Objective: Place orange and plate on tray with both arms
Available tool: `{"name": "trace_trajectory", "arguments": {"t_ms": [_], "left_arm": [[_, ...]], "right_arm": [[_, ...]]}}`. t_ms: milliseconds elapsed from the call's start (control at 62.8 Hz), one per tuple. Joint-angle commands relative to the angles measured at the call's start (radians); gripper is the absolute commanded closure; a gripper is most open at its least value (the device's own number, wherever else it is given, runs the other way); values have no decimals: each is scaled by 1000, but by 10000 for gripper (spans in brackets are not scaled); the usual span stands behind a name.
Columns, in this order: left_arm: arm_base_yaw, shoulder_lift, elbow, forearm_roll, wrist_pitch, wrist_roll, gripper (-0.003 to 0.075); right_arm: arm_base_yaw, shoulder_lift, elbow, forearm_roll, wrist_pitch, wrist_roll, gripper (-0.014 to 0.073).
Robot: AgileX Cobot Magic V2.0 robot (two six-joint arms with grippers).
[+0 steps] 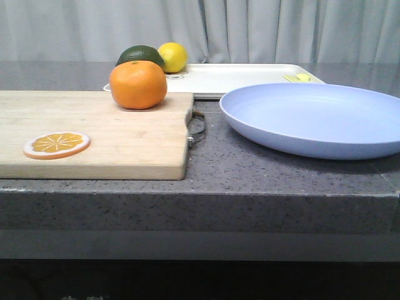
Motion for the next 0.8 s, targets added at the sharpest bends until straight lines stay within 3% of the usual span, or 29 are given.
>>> {"name": "trace_trajectory", "arguments": {"t_ms": [0, 780], "left_arm": [[-2, -20, 6, -9, -82, -5, 738], [-2, -20, 6, -9, -123, -5, 738]], "right_arm": [[-6, -24, -5, -6, -88, 1, 662], [-6, -24, -5, -6, -88, 1, 662]]}}
